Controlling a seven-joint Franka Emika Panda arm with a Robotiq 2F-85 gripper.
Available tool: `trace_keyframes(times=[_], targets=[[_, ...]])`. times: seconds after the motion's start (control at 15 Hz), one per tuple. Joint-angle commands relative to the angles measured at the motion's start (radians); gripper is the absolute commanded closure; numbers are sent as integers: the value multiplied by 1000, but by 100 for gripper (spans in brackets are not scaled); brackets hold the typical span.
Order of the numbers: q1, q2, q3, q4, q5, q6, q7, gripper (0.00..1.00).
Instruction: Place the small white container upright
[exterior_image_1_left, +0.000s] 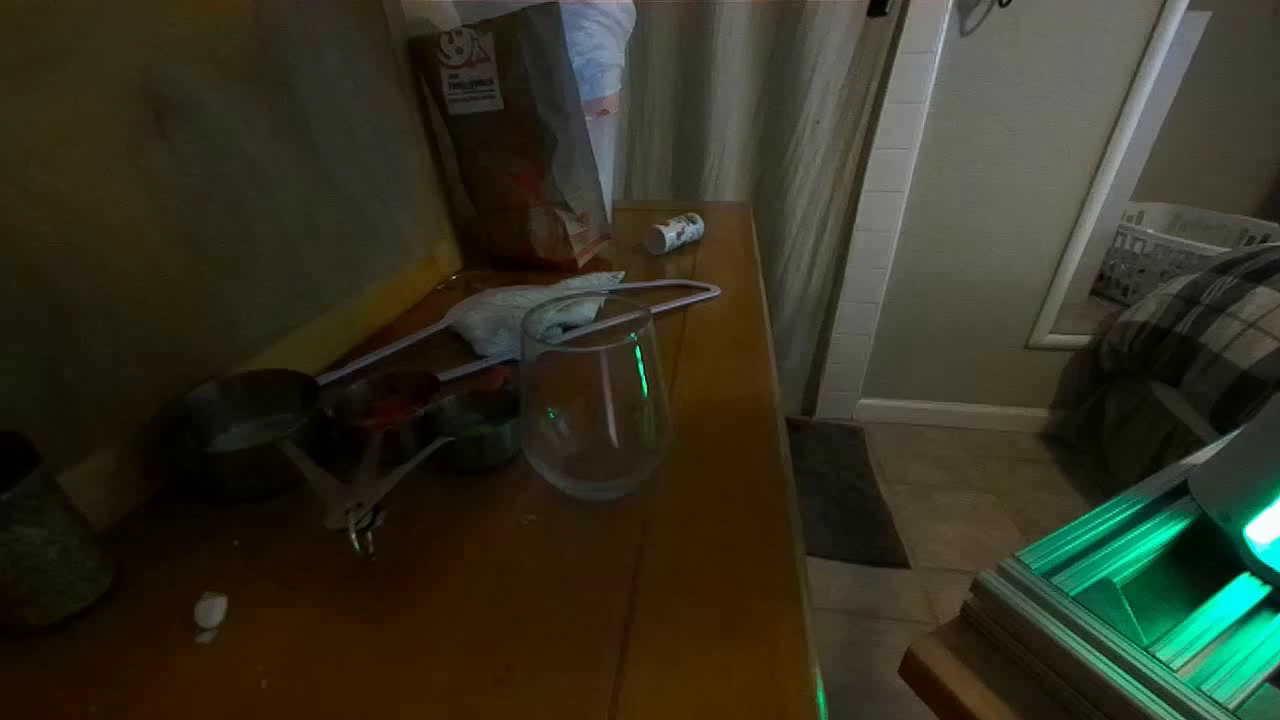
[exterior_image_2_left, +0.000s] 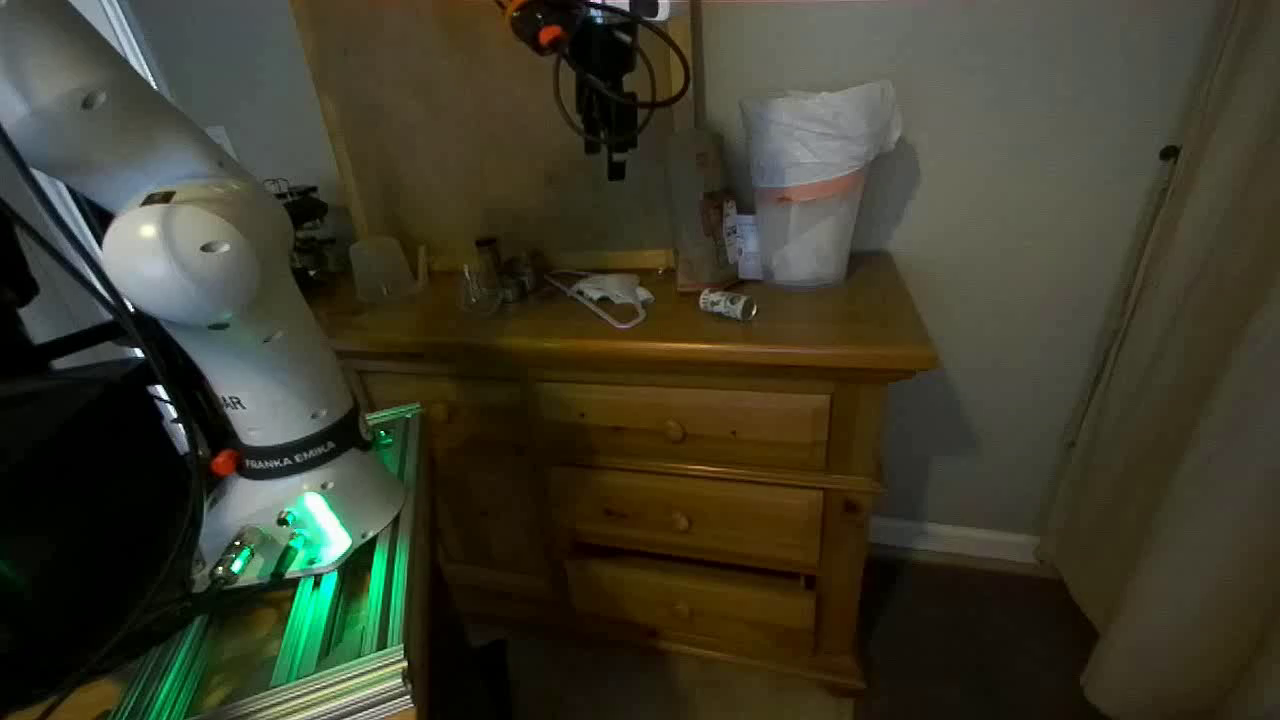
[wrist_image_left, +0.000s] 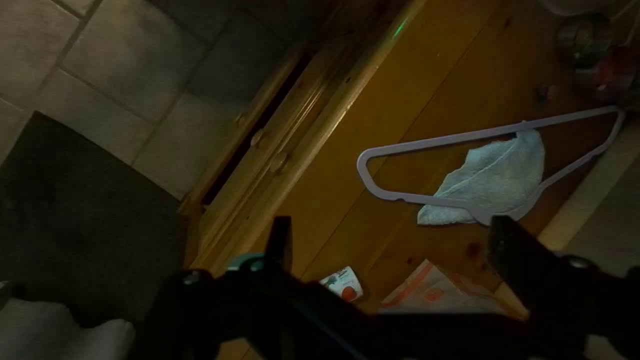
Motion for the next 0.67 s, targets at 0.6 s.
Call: trace_keyframes(times=[0.6], targets=[[-18, 176, 74, 162, -175, -98, 14, 0]])
